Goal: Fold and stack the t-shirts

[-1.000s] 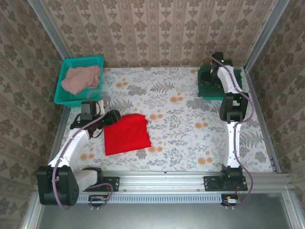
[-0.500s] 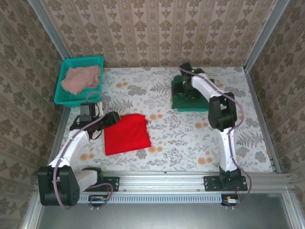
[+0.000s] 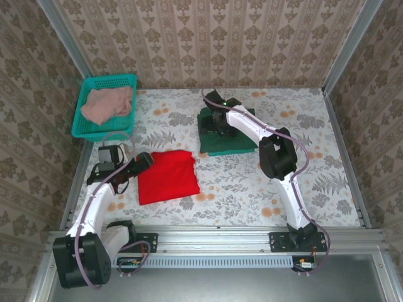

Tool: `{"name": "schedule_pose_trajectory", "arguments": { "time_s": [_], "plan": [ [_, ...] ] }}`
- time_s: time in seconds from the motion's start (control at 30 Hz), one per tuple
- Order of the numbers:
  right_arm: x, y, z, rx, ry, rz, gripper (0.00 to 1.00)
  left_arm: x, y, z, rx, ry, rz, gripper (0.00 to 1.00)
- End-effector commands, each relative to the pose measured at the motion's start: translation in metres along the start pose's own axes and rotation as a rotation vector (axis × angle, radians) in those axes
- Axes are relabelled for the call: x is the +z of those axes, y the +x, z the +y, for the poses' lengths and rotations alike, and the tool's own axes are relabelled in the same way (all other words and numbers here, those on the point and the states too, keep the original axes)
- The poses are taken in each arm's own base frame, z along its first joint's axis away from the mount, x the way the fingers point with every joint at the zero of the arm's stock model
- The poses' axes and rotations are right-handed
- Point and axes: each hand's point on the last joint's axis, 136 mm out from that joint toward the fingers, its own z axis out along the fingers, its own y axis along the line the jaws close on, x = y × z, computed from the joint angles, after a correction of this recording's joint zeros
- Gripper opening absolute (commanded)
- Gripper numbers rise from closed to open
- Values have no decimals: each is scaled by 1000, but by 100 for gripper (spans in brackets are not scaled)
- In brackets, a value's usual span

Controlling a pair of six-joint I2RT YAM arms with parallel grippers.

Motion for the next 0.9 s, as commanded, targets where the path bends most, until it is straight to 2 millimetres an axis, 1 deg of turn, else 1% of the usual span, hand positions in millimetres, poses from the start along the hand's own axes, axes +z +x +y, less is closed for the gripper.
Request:
{"name": "schedule_pose_trajectory", "arguments": {
  "time_s": [0.0,0.03,0.07,0.1,0.17,0.2,0.23,0.27,0.37,0.43,0.5,0.57,0.67,0.77,0.87],
  "plan": [
    [-86,-24,5,-7,37,-183,100,-5,5,16,-57,-52,-9,100],
    [-102,-24,4,-17,50,-228,100,-4,8,16,-61,-46,-4,100],
    [-115,-20,5,-30,56,-263,100,-3,9,18,-67,-46,1,100],
    [-123,-12,7,-42,54,-286,100,-1,12,19,-70,-46,12,100],
    [-133,11,19,-74,21,-319,100,2,19,22,-79,-48,38,100],
    [-135,24,27,-92,-1,-327,100,4,21,23,-84,-44,46,99],
    [-134,43,41,-122,-46,-325,100,6,24,23,-88,-31,53,98],
    [-129,65,59,-158,-107,-310,100,8,27,23,-98,-26,61,96],
    [-100,122,94,-183,-241,-203,98,14,35,25,-114,-13,86,92],
    [-80,148,104,-181,-278,-160,94,18,40,26,-122,-6,113,89],
    [-60,162,104,-160,-269,-119,92,23,44,25,-127,9,137,86],
    [-44,170,106,-148,-277,-88,87,28,50,24,-129,23,175,82],
    [-27,174,112,-153,-282,-55,85,34,56,25,-138,29,209,77],
    [-10,179,119,-141,-300,-10,80,40,58,19,-140,63,226,71],
    [-2,185,123,-128,-317,22,78,43,63,18,-125,55,253,69]
  ]
}}
